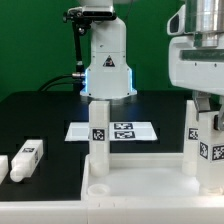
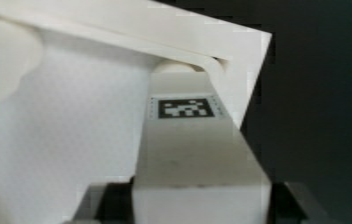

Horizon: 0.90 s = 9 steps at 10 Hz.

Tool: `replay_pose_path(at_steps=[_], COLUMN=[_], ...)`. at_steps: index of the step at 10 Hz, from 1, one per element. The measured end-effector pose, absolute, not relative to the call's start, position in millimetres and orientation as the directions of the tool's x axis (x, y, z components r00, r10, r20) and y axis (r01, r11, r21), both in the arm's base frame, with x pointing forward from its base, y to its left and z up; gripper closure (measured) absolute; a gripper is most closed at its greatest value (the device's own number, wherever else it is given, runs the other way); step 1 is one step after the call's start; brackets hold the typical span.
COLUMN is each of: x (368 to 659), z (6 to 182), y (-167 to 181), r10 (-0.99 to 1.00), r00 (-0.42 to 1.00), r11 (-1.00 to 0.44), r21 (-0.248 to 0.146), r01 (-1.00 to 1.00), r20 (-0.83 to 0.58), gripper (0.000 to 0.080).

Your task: Assemble desk

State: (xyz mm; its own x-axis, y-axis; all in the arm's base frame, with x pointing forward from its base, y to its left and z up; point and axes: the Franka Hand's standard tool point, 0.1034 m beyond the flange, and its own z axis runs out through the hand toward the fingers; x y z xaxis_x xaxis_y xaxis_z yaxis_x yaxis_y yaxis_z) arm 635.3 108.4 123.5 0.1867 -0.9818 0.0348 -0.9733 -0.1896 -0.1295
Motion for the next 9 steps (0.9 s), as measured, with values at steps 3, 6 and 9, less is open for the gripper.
replay_pose_path(at_steps=[3,6,9], x=[635,637,636], z=[122.9,122.3,123.9], y=[108,124,124], r10=[-1.0,-0.923,-0.999], r00=[-0.021,-0.367,-0.032], r11=[0.02,0.382,0.038], r21=[-0.131,-0.155,-0.17], r01=[-0.991,-0.911,-0.985], r20=[0.005,-0.115,-0.041], gripper=[0.0514,0.0512,0.0414])
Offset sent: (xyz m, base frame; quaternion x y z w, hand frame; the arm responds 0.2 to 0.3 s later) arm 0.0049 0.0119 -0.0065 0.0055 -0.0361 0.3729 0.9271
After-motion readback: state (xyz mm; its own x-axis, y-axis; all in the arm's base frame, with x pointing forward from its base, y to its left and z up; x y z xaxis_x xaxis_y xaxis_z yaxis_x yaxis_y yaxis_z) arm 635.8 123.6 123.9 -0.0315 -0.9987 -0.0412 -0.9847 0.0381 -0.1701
